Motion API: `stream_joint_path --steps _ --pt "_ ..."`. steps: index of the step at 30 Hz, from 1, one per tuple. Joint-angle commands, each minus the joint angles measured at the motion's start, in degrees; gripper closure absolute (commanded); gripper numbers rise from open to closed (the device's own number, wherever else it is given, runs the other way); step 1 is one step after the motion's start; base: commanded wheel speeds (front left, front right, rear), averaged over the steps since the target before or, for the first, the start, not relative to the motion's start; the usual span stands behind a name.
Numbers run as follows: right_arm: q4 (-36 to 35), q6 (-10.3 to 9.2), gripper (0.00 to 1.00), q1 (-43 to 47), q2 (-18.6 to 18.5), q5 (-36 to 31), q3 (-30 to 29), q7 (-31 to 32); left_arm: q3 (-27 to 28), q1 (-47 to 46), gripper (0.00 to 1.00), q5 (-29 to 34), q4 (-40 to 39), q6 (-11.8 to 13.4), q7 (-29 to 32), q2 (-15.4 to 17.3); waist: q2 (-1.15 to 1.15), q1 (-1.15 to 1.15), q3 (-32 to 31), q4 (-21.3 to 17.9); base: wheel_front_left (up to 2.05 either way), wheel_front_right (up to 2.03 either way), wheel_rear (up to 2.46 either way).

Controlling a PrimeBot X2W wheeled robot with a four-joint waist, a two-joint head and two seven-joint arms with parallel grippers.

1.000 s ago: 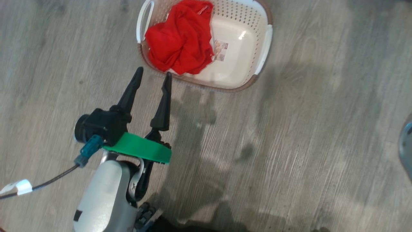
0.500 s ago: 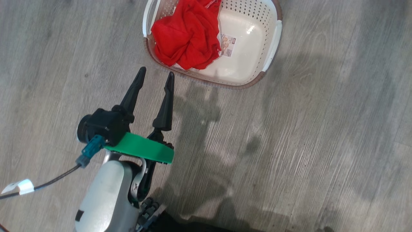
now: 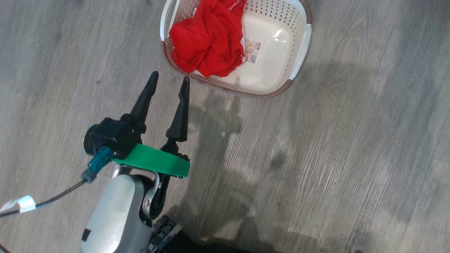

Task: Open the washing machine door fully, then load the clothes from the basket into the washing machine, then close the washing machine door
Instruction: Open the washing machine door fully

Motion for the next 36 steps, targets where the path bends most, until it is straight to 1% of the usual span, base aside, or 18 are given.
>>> stream_joint_path --steps 1,10,16,21,29,36 --pt "-1.3 0.05 1.00 -1.4 2.6 0.5 1.3 1.2 1.4 -0.1 0.00 -0.3 -1.5 0.4 -0.7 0.8 0.00 0.00 -0.3 0.0 0.00 0.00 0.00" --pt "-0.9 0.05 1.00 3.8 1.7 3.1 3.4 4.9 1.6 0.4 0.00 -0.1 -1.2 0.7 -0.7 0.8 0.00 0.00 -3.5 -0.1 0.00 0.00 0.00" --pt "-2.6 0.05 1.00 9.0 1.7 6.8 4.9 8.3 1.8 1.4 0.00 0.5 -0.9 0.8 -0.7 0.8 0.00 0.00 -6.8 -0.1 0.00 0.00 0.00" --pt "-3.6 0.05 1.00 13.8 1.2 9.0 6.0 9.8 2.4 2.6 0.00 1.2 -0.6 0.9 -0.7 0.8 0.00 0.00 -9.7 0.0 0.00 0.00 0.00" --pt "-4.0 0.05 1.00 21.6 2.2 14.4 6.7 12.2 3.4 5.3 0.00 2.7 0.1 0.8 -0.7 0.8 0.00 0.00 -15.6 0.3 0.00 0.00 0.00" --pt "-5.7 0.05 1.00 26.9 2.9 17.8 8.0 13.4 4.5 7.2 0.00 3.8 0.3 0.6 -0.7 0.8 0.00 0.00 -19.0 1.1 0.00 0.00 0.00"
